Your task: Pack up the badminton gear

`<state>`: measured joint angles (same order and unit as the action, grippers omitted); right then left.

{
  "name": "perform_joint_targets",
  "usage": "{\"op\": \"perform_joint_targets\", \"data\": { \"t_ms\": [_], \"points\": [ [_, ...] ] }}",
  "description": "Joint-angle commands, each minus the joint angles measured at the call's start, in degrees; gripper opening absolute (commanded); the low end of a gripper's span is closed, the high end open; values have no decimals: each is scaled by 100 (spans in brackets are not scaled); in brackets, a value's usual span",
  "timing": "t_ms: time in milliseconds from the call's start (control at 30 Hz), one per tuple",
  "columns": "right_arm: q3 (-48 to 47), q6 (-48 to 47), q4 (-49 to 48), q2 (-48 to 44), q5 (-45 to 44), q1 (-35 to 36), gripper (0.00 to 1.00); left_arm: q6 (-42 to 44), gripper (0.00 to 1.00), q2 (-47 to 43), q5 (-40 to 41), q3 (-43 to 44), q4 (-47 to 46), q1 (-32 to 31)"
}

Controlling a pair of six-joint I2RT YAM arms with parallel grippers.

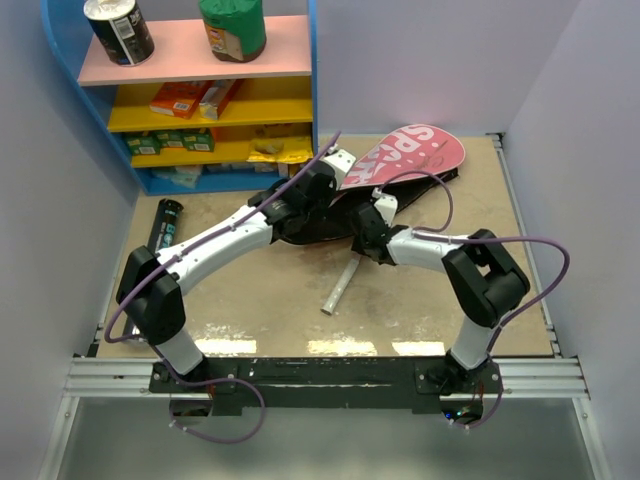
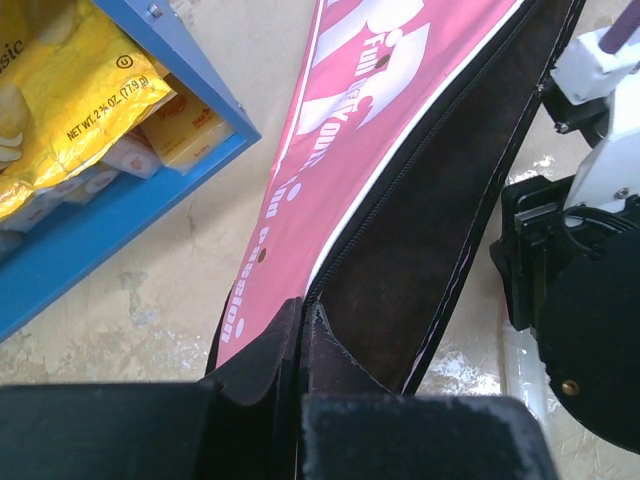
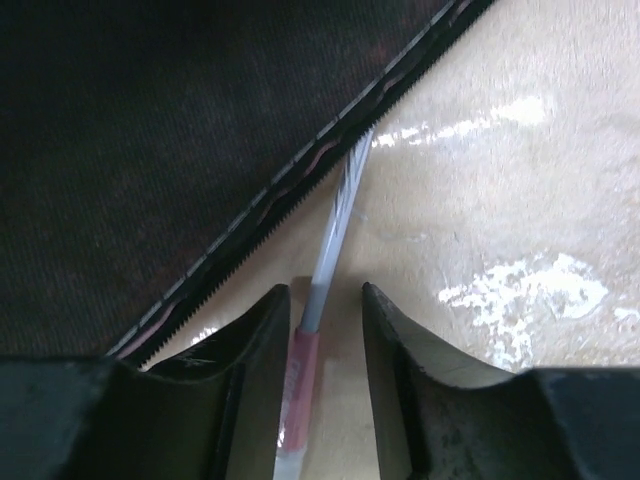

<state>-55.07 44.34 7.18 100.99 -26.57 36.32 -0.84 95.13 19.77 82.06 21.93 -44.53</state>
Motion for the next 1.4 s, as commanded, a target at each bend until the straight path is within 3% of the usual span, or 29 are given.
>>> {"op": "perform_joint_targets", "data": {
  "t_ms": [0, 67, 100, 133, 400, 567, 700, 967, 1100, 1300, 1367],
  "points": [
    [-276, -197, 108, 184, -410, -19, 29, 5, 0, -126, -70, 21, -418, 59],
    [-233, -224, 126, 193, -420, -19, 19, -4, 0, -144, -96, -15, -444, 68],
    [-215, -232, 152, 202, -402, -19, 6, -30, 0, -161, -122, -50, -444, 59],
    [-154, -241, 170, 167, -393, -28, 0, -21, 0, -170, -131, -76, -453, 59],
    [962, -4, 125, -939, -16, 42, 0, -250, 0, -337, -404, -664, -620, 59],
    [1271, 162, 818, -1862, 363, 410, 0, -268, 0, -390, -264, -894, -655, -178],
    [1279, 768, 1977, -2748, 222, 1419, 0, -338, 0, -443, -307, -885, -568, -310],
    [2667, 2798, 2639, -4499, 687, 2880, 0, -452, 0, -715, -509, -1051, -479, -319],
    [3081, 3151, 2552, -4597, 898, 3355, 0, -470, 0, -829, -544, -1183, -480, -328],
    [2853, 2327, 2244, -3772, 1469, 3496, 0, -452, 0, -1198, -457, -1552, -471, -328],
    [2739, 2281, 2305, -3430, 1444, 3601, 12, -434, 0, -1286, -439, -1667, -471, -328]
  ]
}}
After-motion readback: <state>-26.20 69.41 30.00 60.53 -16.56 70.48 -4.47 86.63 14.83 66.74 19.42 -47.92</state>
